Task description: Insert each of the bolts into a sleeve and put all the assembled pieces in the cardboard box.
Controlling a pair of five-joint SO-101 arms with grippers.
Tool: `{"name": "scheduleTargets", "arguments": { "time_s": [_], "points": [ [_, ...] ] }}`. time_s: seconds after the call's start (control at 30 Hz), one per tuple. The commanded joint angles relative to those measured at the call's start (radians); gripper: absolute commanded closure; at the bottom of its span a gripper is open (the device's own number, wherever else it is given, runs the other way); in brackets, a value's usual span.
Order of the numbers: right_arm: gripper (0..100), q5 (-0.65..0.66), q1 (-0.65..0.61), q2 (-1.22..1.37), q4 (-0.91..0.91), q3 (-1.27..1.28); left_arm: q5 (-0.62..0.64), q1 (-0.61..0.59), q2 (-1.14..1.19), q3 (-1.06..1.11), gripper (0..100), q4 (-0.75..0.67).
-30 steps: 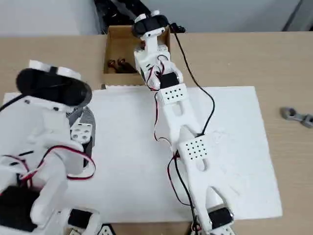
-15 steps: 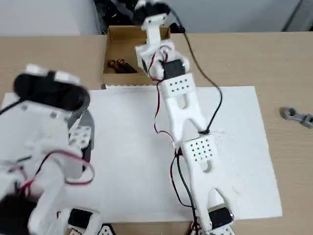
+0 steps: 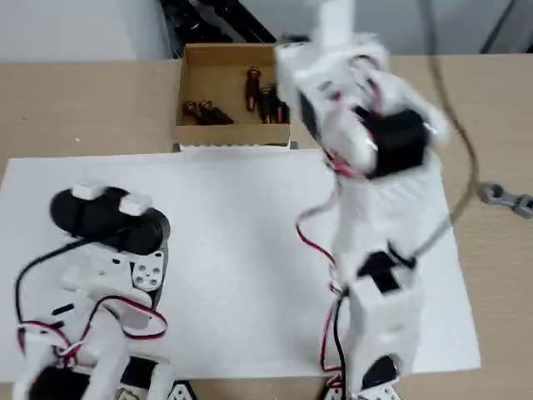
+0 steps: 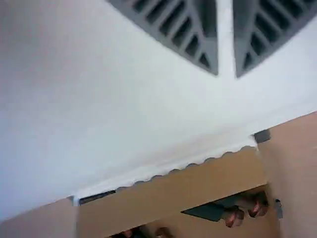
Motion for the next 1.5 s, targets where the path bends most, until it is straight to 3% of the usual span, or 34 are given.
{"name": "scheduleTargets", "arguments": {
  "time_s": [0.0, 0.3, 0.6, 0.7, 0.77, 0.87, 1.47],
  "points": [
    [99.5, -0.069, 0.048, -0.277, 0.010, 0.169, -0.009, -0.075, -0.123, 0.110, 99, -0.098],
    [99.1, -0.087, 0.061, -1.084, -0.036, 1.280, -0.009, -0.295, -0.351, 0.360, 99, -0.141],
    [99.3, -0.078, 0.228, -1.906, -0.407, 2.344, -0.009, -0.307, -0.347, 0.475, 99, -0.143],
    [99.4, 0.000, 0.288, -2.172, -0.486, 2.641, -0.009, -0.307, -0.347, 0.541, 99, -0.147],
    [99.1, 0.055, 0.321, -2.141, -0.484, 2.700, -0.008, -0.307, -0.347, 0.575, 99, -0.147],
    [99.1, 0.009, 0.367, -2.069, -0.527, 2.753, -0.006, -0.308, -0.347, 0.610, 99, -0.147],
    [99.1, -0.014, 0.325, -2.144, -0.512, 3.164, -0.005, -0.315, -0.347, 0.822, 99, -0.178]
  ]
}}
